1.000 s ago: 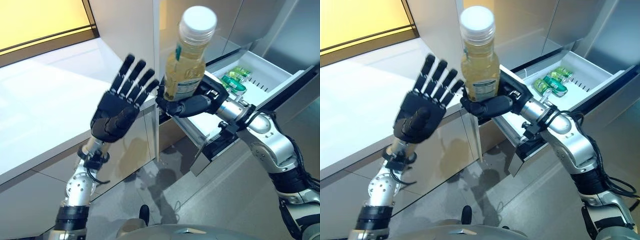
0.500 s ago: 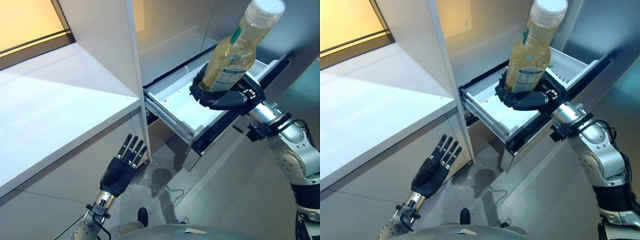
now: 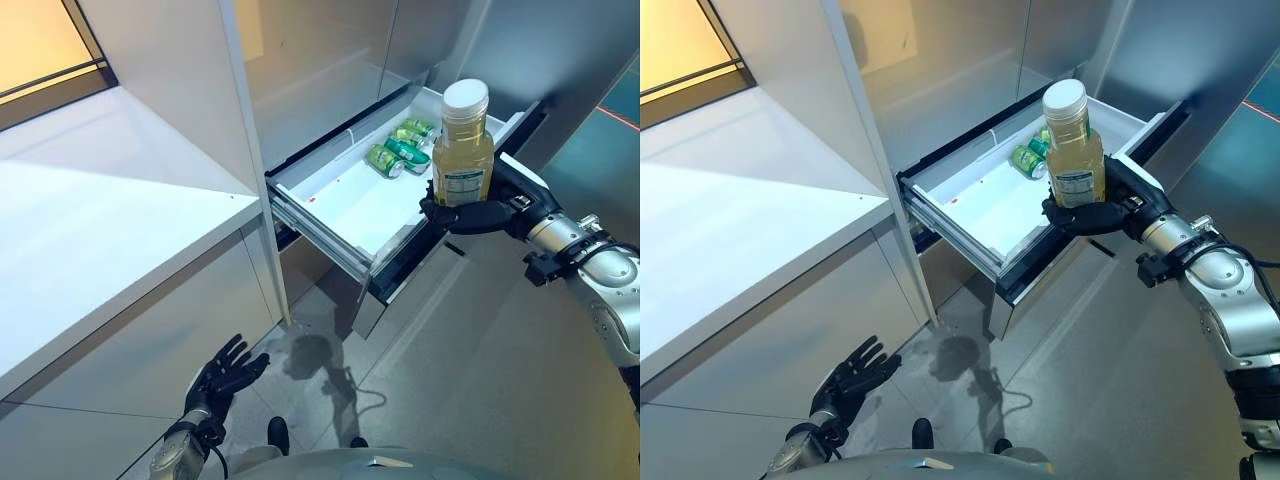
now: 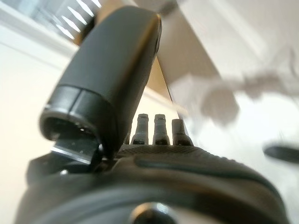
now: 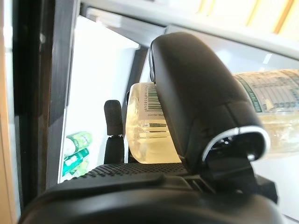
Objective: Put drinks into fridge and close the fridge
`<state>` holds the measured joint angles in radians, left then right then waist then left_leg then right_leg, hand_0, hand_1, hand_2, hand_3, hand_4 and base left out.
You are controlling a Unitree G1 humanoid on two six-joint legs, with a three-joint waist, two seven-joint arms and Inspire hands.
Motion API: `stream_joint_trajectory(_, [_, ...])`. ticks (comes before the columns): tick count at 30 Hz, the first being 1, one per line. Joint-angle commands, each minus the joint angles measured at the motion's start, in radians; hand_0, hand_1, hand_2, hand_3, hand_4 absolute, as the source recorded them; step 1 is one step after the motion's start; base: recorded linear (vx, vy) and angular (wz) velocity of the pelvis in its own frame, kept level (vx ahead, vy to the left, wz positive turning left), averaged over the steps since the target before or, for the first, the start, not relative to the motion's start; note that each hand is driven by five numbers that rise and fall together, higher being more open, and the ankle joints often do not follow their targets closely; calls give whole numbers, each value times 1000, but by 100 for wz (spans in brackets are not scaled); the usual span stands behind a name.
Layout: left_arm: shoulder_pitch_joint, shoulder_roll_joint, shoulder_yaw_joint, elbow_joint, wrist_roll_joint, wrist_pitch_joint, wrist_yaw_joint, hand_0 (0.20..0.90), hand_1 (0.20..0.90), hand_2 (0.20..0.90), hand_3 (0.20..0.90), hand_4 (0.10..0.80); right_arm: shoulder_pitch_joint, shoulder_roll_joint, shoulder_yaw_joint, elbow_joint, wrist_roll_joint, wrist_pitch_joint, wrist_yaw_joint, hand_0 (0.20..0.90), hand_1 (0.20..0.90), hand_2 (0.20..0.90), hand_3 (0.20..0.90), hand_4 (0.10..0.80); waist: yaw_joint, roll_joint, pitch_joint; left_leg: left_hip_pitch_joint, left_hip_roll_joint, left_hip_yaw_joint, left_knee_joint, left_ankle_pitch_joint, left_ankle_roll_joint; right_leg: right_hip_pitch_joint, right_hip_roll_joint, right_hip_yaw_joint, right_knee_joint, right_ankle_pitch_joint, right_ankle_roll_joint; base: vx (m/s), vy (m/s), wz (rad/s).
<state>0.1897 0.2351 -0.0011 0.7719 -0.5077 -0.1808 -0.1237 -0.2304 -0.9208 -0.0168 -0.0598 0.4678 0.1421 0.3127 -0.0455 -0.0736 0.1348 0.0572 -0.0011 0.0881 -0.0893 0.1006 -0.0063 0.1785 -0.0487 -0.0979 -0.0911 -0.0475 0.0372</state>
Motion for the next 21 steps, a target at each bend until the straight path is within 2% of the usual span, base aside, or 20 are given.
stream_joint_trajectory(1, [-32,71,-32,13,105,-93,22,900,900,900,900,800,-327,-55,-34,17,61,-125,-29,300,300,300,200,100,70,-39,-92,53,-7,-1,2,-152,-5,-86,26,-40,4,69,44,54,-41,4])
stream_joint_trajectory(8, [4,106,-62,88,170,-79,17,900,900,900,900,800,-542,-83,129,172,24,-97,-5,300,300,300,200,100,118,-70,-79,48,-5,-14,2,-149,-7,-82,26,-59,4,66,43,83,-37,12])
stream_joint_trajectory(15, [24,126,-61,131,188,-84,12,900,900,900,900,800,-670,-93,250,312,-14,-61,2,300,300,300,200,100,155,-91,-59,41,-6,-35,2,-145,-5,-79,28,-66,4,68,42,84,-36,15])
stream_joint_trajectory(21, [33,150,-70,123,209,-67,5,900,900,900,900,800,-759,-85,350,534,-39,34,-30,300,300,300,200,100,191,-102,-28,24,-5,-57,2,-140,-2,-86,31,-69,4,73,41,60,-45,14])
